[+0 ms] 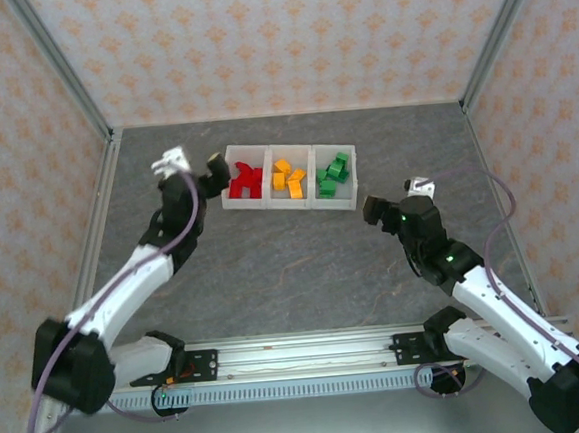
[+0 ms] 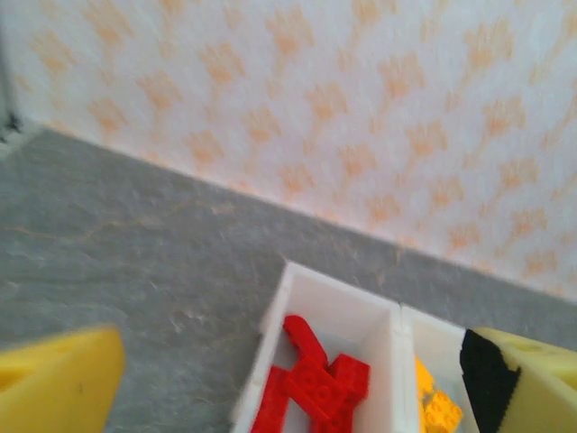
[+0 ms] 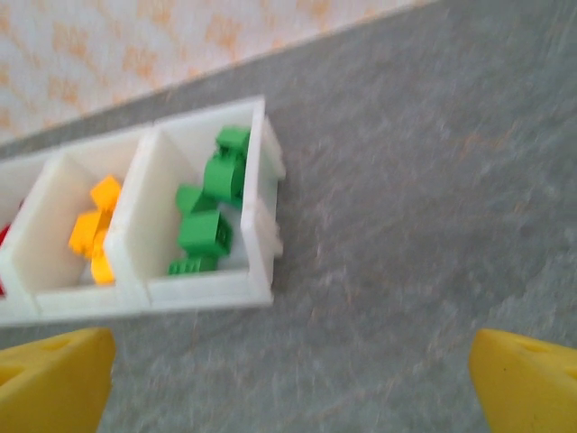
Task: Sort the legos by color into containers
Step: Reset both arms
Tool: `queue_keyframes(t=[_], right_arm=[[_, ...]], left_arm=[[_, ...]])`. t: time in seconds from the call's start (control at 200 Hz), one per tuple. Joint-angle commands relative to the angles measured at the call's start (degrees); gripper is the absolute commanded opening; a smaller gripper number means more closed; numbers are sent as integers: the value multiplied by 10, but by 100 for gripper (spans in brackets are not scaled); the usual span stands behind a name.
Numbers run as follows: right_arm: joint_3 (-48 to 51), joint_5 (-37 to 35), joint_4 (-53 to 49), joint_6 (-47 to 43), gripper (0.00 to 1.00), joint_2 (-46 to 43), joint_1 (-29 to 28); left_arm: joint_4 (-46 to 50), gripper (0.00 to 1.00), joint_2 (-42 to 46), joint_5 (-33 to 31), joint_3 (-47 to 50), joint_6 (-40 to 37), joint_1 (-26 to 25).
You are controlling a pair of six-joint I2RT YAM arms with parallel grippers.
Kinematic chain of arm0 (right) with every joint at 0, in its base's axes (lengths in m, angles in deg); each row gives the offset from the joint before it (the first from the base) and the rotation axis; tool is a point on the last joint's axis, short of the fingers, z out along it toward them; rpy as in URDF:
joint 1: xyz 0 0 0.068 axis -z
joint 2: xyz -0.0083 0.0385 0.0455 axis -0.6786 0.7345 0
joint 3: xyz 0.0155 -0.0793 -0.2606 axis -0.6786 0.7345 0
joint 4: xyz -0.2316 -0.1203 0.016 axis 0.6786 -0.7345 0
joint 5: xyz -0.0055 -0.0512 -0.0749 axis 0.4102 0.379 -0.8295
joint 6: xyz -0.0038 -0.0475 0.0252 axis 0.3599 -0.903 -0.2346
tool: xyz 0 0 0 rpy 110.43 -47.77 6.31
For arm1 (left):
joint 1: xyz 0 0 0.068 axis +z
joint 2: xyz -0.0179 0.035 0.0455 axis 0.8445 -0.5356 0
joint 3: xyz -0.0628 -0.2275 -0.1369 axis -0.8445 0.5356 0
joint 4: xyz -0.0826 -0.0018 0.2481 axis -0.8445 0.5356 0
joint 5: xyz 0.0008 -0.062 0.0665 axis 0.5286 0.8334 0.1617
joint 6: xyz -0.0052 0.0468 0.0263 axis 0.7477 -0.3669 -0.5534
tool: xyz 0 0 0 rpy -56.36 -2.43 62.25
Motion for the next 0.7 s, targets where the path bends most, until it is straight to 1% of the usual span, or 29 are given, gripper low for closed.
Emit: queue_keyframes(t=[0.0, 0.035, 0.085, 0.135, 0.165, 0.195, 0.235, 0.29, 0.345, 0.38, 0.415, 0.44, 0.47, 0.501, 0.536, 0.566, 0.596, 0.616, 0.651, 0.696], right_arm=[[56, -112, 158, -57, 100, -8, 1], [84, -136, 223, -81, 100, -8, 1], [127, -150, 329, -137, 100, -4, 3], [166, -143, 436, -211, 100, 21, 16], [176, -131, 472, -237, 100, 43, 34], [171, -116, 477, -234, 100, 69, 61], [166, -92, 487, -208, 100, 107, 102], [187, -61, 560, -178, 100, 161, 149], [217, -23, 662, -170, 100, 219, 186], [226, -18, 710, -169, 100, 266, 196], [226, -15, 758, -174, 100, 305, 200], [214, -1, 749, -187, 100, 317, 198], [198, 51, 717, -209, 100, 319, 196], [198, 86, 743, -241, 100, 336, 196], [204, 89, 785, -260, 100, 365, 189], [210, 61, 829, -253, 100, 386, 189], [210, 26, 812, -235, 100, 380, 189], [215, 27, 808, -222, 100, 374, 197], [242, 49, 872, -211, 100, 389, 212], [264, 46, 983, -212, 100, 440, 216]], left_arm=[[-155, 99, 79, -86, 127, -25, 6], [-180, 99, 103, -113, 164, -38, 7], [-191, 99, 134, -154, 204, -46, 7], [-189, 99, 166, -188, 237, -38, 8], [-193, 99, 184, -201, 256, -37, 8], [-202, 99, 199, -213, 275, -43, 9], [-229, 99, 216, -226, 306, -62, 9], [-292, 99, 232, -236, 351, -102, 9], [-364, 99, 236, -236, 393, -148, 9], [-398, 99, 234, -239, 414, -171, 9], [-413, 99, 233, -235, 426, -187, 9], [-409, 99, 233, -227, 429, -192, 9], [-398, 99, 233, -215, 430, -194, 9], [-395, 99, 229, -206, 432, -193, 9], [-413, 99, 218, -202, 440, -195, 10], [-434, 99, 205, -200, 448, -197, 11], [-452, 99, 188, -196, 452, -199, 14], [-462, 99, 176, -191, 454, -201, 17], [-484, 99, 149, -177, 453, -213, 24], [-510, 99, 114, -153, 447, -233, 34]])
